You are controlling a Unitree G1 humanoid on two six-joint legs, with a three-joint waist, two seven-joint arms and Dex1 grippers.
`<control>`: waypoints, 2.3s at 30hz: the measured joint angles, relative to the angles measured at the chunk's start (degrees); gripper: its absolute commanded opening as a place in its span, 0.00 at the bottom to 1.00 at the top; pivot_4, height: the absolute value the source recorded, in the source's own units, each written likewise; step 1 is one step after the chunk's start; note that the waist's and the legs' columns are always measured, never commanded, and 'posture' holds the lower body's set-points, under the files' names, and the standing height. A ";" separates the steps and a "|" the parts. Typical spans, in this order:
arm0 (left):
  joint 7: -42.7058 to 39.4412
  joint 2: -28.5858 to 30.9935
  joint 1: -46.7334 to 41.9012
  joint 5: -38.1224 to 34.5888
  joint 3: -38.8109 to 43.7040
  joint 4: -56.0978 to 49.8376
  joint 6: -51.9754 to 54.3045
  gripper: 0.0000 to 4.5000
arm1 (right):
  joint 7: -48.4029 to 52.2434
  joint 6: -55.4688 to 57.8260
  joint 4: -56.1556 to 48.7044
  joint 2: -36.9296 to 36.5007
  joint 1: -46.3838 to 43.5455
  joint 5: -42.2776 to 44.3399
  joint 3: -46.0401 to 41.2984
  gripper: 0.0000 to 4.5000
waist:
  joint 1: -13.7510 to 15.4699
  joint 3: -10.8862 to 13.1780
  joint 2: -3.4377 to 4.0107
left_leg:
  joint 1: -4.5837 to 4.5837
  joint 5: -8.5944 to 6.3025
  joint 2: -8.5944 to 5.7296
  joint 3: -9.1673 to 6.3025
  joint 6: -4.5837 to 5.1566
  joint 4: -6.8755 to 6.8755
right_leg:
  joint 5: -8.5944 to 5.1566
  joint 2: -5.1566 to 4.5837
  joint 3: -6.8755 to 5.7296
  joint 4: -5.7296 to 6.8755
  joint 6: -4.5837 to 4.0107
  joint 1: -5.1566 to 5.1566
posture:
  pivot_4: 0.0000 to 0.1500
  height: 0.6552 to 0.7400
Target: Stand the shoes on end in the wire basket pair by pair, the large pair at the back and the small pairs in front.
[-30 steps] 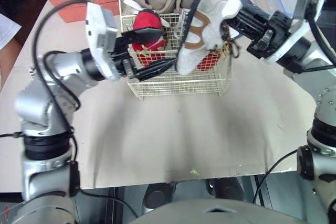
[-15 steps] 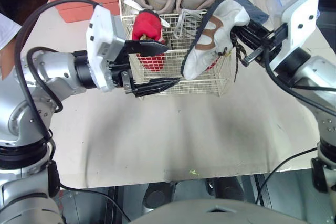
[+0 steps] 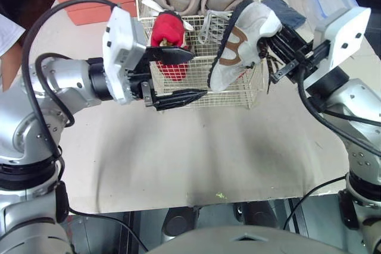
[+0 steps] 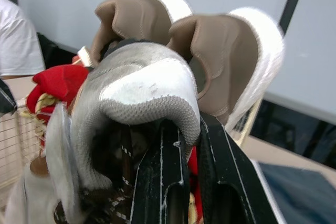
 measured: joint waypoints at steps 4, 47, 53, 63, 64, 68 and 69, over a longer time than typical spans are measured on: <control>-0.31 -0.15 -0.33 0.20 -0.32 0.09 -0.30 1.00 | -0.89 -0.77 -0.65 2.11 0.15 -1.15 -0.01 0.00 | 0.04 0.00 0.00 | 0.00 0.00 0.00 0.00 0.00 0.00 | 0.00 0.01 0.00 0.01 0.00 -0.01 | 1.00 1.00; 5.11 -15.50 -3.65 12.89 -9.36 8.14 -9.58 0.33 | -2.09 -0.22 1.21 12.83 -2.12 15.66 -4.94 0.00 | -0.05 0.00 0.01 | 0.03 0.00 -0.05 0.00 0.00 0.00 | 0.00 0.01 0.01 0.03 0.00 -0.01 | 1.00 1.00; 4.94 -16.48 -2.82 13.52 -9.22 8.74 -10.49 0.09 | -1.37 0.24 2.01 10.59 -1.95 20.84 -6.22 0.40 | -0.03 0.00 0.00 | 0.02 0.00 -0.05 0.00 0.00 0.00 | 0.00 -0.01 0.01 0.02 0.00 0.00 | 1.00 1.00; 5.81 -20.08 -2.29 12.30 -7.07 8.88 -10.94 0.09 | -15.12 3.58 8.85 7.04 1.44 54.80 -13.01 0.98 | -0.20 0.00 0.00 | 0.02 0.00 -0.01 0.01 0.00 -0.01 | 0.00 -0.11 0.04 0.02 0.00 0.00 | 1.00 1.00; 5.55 -20.10 -2.05 11.82 -7.07 8.87 -10.90 0.09 | -16.60 3.29 8.91 6.44 1.42 57.27 -12.91 0.98 | -0.17 0.00 0.00 | 0.02 0.00 -0.01 0.00 0.01 -0.01 | 0.00 -0.09 0.03 0.02 0.00 0.00 | 1.00 1.00; 4.89 -20.12 -1.47 9.68 -7.04 8.78 -9.79 0.09 | -19.25 2.30 9.21 3.86 1.42 61.61 -12.10 0.98 | -0.07 0.00 0.00 | 0.02 0.00 -0.04 0.01 0.01 0.01 | 0.00 0.01 0.01 0.01 0.00 0.02 | 1.00 1.00; 4.67 -20.02 -1.38 9.16 -7.04 8.69 -9.48 0.09 | -19.26 2.22 9.24 3.17 1.42 61.76 -11.80 0.87 | -0.08 0.00 0.00 | 0.02 0.00 -0.04 0.00 0.02 0.01 | 0.00 0.01 0.01 0.01 0.00 0.02 | 1.00 1.00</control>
